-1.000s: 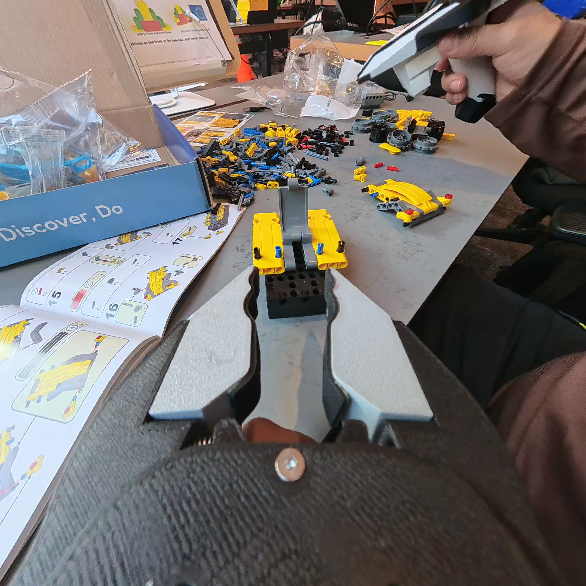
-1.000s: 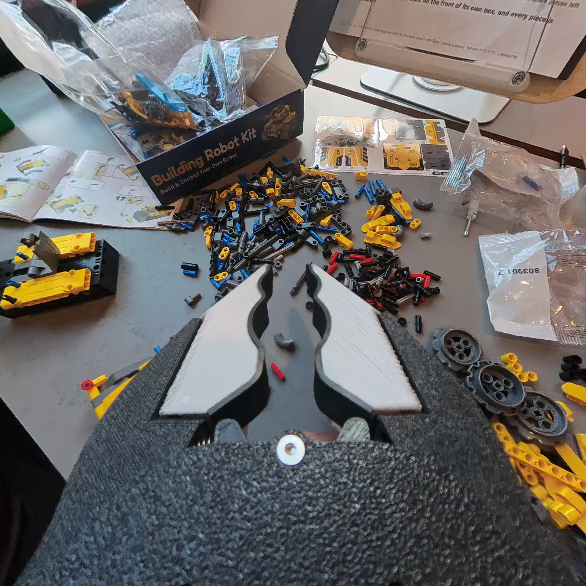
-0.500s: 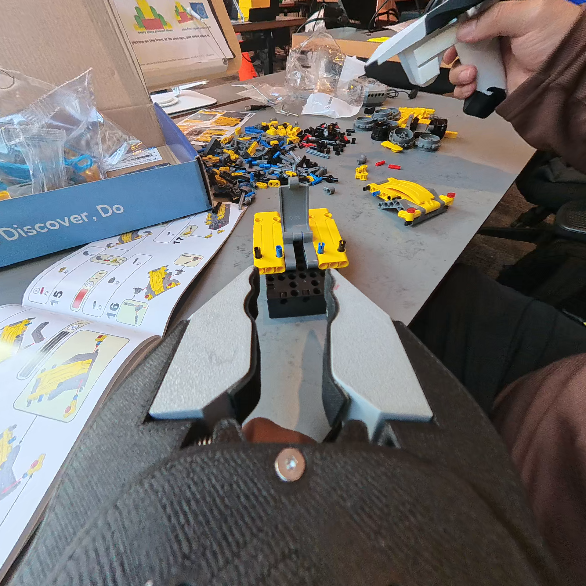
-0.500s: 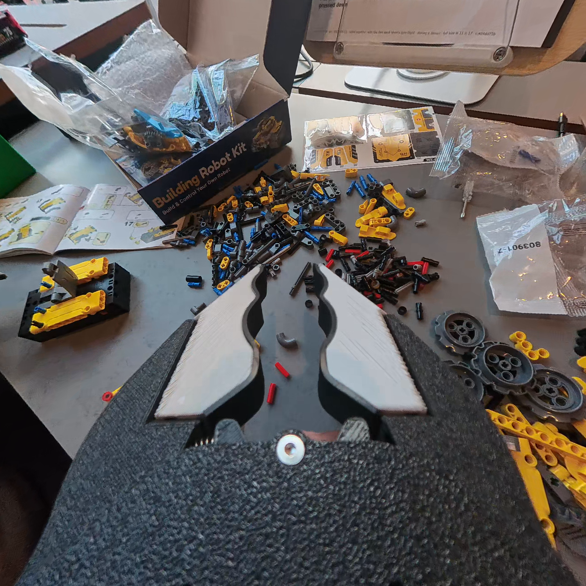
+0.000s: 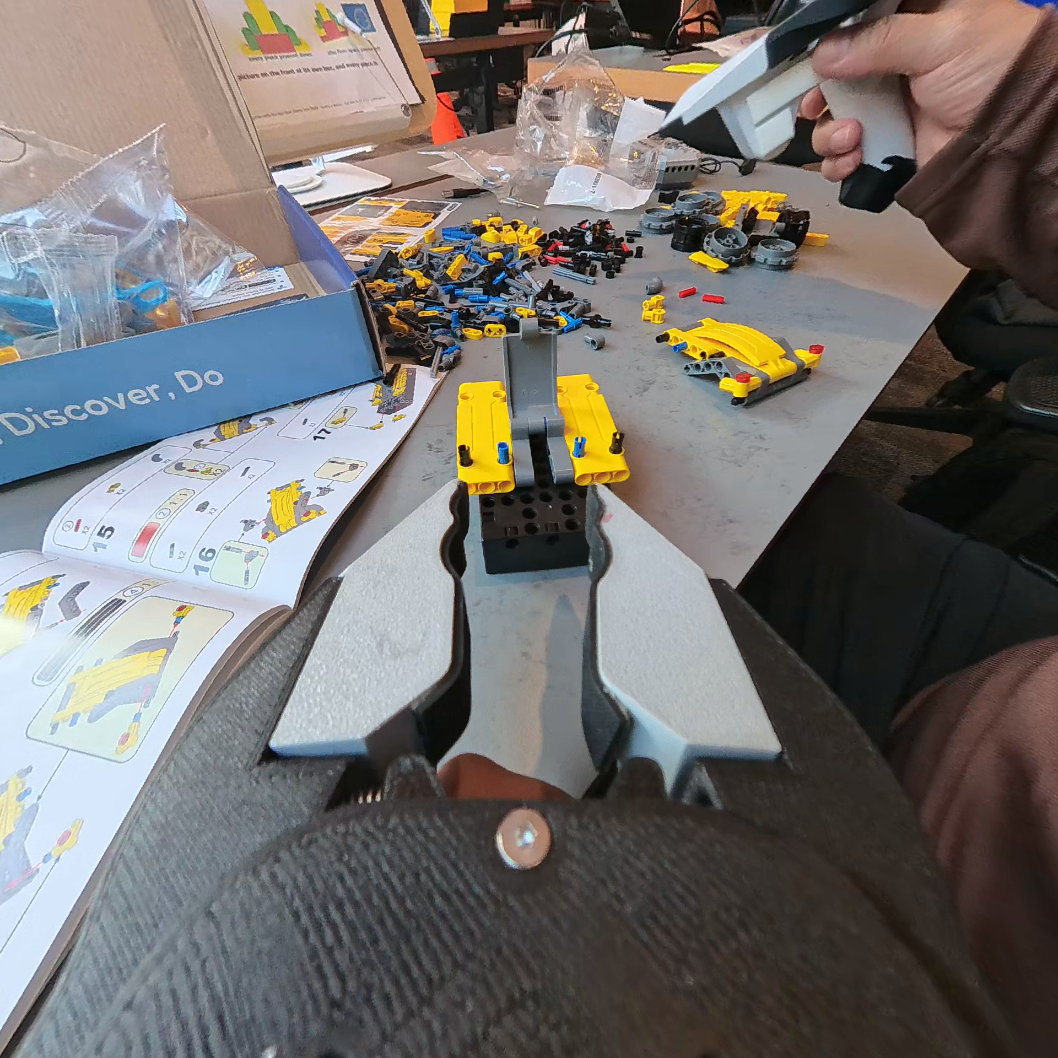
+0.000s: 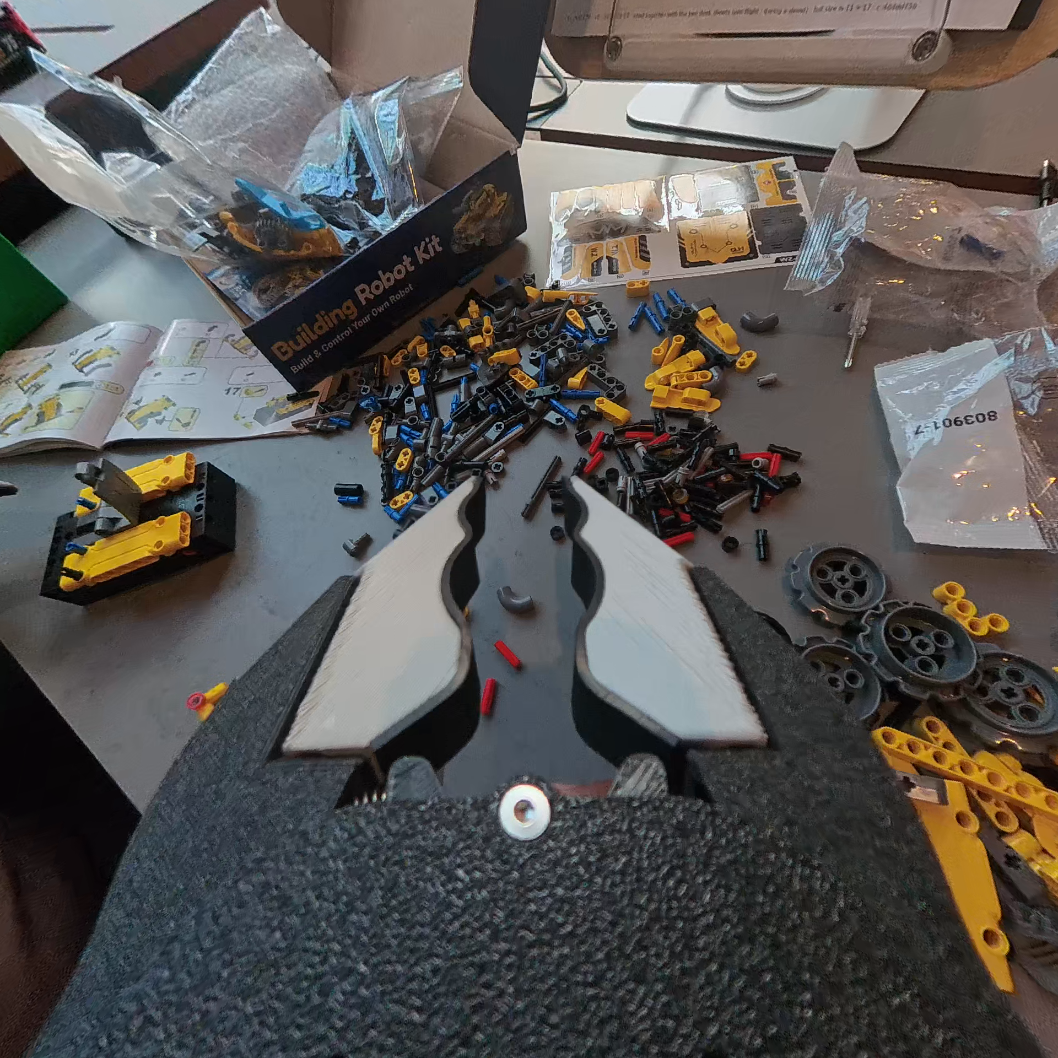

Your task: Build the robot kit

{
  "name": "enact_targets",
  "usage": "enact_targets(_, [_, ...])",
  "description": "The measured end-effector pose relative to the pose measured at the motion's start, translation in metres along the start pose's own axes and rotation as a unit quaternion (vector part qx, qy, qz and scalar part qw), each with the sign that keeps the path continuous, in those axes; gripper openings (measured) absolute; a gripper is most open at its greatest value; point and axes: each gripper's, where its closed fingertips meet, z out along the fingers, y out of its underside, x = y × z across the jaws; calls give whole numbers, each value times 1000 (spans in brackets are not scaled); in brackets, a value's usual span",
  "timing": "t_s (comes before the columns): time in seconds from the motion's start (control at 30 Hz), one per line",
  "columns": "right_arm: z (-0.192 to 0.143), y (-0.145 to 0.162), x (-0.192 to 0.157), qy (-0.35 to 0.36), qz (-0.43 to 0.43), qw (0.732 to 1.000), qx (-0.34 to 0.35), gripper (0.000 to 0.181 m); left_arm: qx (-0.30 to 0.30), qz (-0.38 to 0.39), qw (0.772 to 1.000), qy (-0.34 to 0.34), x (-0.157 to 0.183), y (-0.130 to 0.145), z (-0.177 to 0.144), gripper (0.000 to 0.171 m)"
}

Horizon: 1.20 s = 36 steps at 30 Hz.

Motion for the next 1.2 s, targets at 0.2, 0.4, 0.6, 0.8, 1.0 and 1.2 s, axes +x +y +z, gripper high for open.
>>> enact_targets(0.2, [1,6,-1,11,-38,999,-22,0,-1,-1,1000,0,0,0,0,39])
enact_targets(0.4, [-8,-9,0,12,-31,999,17,0,-1,-1,1000,0,0,0,0,39])
enact_targets(0.6, [-13,-14,4,24,-28,999,34,0,-2,0,1000,-1,0,0,1,39])
enact_targets(0.8, [-18,-18,3,18,-26,998,45,0,-2,2,1000,-2,0,1,0,39])
enact_targets(1.0, [-25,-24,6,21,-18,998,64,1,-2,2,1000,-2,0,1,0,39])
enact_targets(1.2, [-29,-29,8,20,-10,996,81,1,-3,5,1000,-2,0,1,1,39])
